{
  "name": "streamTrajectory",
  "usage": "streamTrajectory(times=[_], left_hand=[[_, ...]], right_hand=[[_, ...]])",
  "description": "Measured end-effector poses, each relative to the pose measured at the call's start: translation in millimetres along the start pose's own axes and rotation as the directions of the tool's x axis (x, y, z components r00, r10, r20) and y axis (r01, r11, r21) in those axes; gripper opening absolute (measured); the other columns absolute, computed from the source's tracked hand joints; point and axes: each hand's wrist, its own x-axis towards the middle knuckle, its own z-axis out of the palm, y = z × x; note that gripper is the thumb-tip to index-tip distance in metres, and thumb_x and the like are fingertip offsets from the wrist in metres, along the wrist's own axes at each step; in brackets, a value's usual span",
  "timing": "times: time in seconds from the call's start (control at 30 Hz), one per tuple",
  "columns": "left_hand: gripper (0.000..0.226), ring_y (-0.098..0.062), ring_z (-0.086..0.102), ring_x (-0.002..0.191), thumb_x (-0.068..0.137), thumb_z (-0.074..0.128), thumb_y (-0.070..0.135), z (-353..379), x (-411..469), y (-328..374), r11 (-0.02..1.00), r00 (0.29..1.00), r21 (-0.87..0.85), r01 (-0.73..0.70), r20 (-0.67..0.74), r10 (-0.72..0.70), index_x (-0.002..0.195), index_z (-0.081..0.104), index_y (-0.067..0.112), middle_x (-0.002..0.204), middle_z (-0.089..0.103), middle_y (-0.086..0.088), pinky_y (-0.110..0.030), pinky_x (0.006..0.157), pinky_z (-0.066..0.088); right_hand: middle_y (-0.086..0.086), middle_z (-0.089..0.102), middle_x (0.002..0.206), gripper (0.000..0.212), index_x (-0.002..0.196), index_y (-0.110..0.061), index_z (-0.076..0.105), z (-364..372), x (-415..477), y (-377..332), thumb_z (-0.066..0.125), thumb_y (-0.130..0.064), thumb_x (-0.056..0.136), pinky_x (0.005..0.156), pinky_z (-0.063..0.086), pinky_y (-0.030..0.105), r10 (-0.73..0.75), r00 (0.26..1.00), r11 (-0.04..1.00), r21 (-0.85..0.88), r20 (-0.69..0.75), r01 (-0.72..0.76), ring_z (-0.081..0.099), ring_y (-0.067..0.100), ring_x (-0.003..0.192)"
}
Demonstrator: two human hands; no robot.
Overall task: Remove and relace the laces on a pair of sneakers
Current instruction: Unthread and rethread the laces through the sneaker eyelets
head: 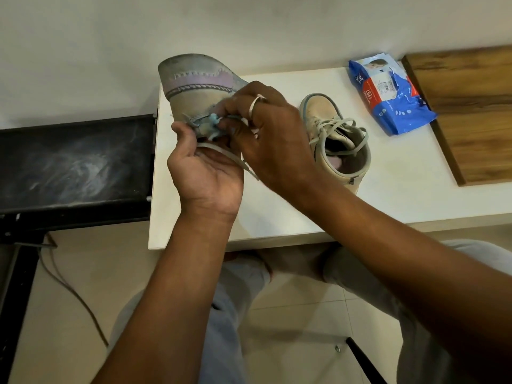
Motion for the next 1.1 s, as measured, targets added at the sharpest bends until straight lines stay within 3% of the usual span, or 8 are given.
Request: streamTrajectory(times=[0.1, 0.27, 0.5, 0.73, 0.83, 0.9, 1.0, 1.1], left_hand=[[0.043, -0.023, 0.071, 0.077, 0.107, 0.029, 0.034, 1, -3, -1, 1.000, 1.000, -0.022, 0.021, 0.024, -0.021, 0.113, 0.054, 0.000, 0.087, 0.070, -0.015, -0.032, 0.068, 0.058], [0.047, -0.027, 0.068, 0.097, 0.106, 0.029, 0.036, 5, -3, -3, 0.999, 0.996, 0.046, 0.022, 0.084, -0.026, 0.133, 0.046, 0.001, 0.106, 0.066, -0.018, -0.037, 0.080, 0.056], [0.027, -0.023, 0.063, 0.078, 0.095, 0.030, 0.014, 1, -2, 4, 0.997, 0.992, 0.059, 0.041, 0.120, -0.048, 0.110, 0.048, -0.001, 0.086, 0.060, -0.014, -0.032, 0.072, 0.053], [0.045, -0.032, 0.058, 0.110, 0.098, 0.031, 0.010, 6, 1, -5, 0.992, 0.994, 0.117, 0.054, 0.089, -0.065, 0.140, 0.042, -0.002, 0.116, 0.060, -0.022, -0.042, 0.104, 0.043], [0.046, -0.034, 0.051, 0.118, 0.098, 0.033, 0.011, 4, 2, -10, 0.990, 0.991, 0.123, 0.067, 0.109, -0.081, 0.143, 0.038, -0.001, 0.125, 0.054, -0.024, -0.045, 0.109, 0.037], [0.046, -0.035, 0.049, 0.120, 0.097, 0.036, 0.012, 3, 2, -13, 0.989, 0.988, 0.127, 0.078, 0.122, -0.093, 0.141, 0.040, 0.000, 0.126, 0.052, -0.025, -0.047, 0.113, 0.034], [0.044, -0.034, 0.051, 0.120, 0.092, 0.042, 0.012, 3, 0, -13, 0.988, 0.987, 0.127, 0.089, 0.124, -0.105, 0.135, 0.046, 0.001, 0.122, 0.055, -0.022, -0.049, 0.114, 0.032], [0.045, -0.033, 0.051, 0.119, 0.096, 0.038, 0.013, 3, 0, -11, 0.988, 0.985, 0.122, 0.098, 0.128, -0.113, 0.139, 0.043, 0.001, 0.123, 0.054, -0.021, -0.047, 0.112, 0.035]], right_hand=[[0.002, 0.066, 0.098, 0.016, 0.102, -0.012, 0.075, 0, 0, -4, 0.069, -0.013, 0.088, 0.073, 0.052, 0.043, -0.119, 0.993, 0.989, -0.084, 0.012, 0.119, 0.062, 0.025, 0.092], [0.004, 0.069, 0.098, 0.016, 0.100, -0.010, 0.076, -6, 4, -1, 0.069, -0.010, 0.086, 0.071, 0.052, 0.044, -0.134, 0.987, 0.981, -0.153, -0.083, 0.120, 0.062, 0.029, 0.088], [0.005, 0.068, 0.098, 0.015, 0.103, -0.013, 0.076, -12, 3, -1, 0.069, -0.013, 0.090, 0.072, 0.050, 0.043, -0.268, 0.960, 0.939, -0.200, 0.076, 0.278, 0.061, 0.028, 0.087], [-0.008, 0.066, 0.091, 0.019, 0.105, -0.013, 0.067, -25, 11, -12, 0.070, -0.018, 0.087, 0.070, 0.053, 0.036, 0.006, 0.999, 0.999, -0.040, -0.052, -0.008, 0.062, 0.014, 0.076], [-0.001, 0.068, 0.092, 0.011, 0.096, -0.010, 0.074, -26, 14, -7, 0.072, -0.016, 0.088, 0.071, 0.053, 0.027, -0.011, 0.992, 0.999, -0.037, -0.124, 0.007, 0.061, 0.004, 0.080], [0.006, 0.065, 0.099, 0.016, 0.101, -0.010, 0.076, -26, 14, -2, 0.070, -0.021, 0.092, 0.072, 0.055, 0.031, -0.063, 0.988, 0.991, -0.123, -0.142, 0.046, 0.061, 0.009, 0.089], [0.013, 0.063, 0.104, 0.026, 0.112, -0.007, 0.074, -27, 9, 4, 0.064, -0.026, 0.096, 0.069, 0.052, 0.041, -0.171, 0.984, 0.956, -0.251, -0.057, 0.152, 0.060, 0.026, 0.095], [0.015, 0.062, 0.113, 0.034, 0.122, -0.006, 0.069, -29, 5, 3, 0.064, -0.027, 0.095, 0.076, 0.053, 0.040, -0.207, 0.977, 0.922, -0.322, 0.056, 0.214, 0.059, 0.028, 0.100]])
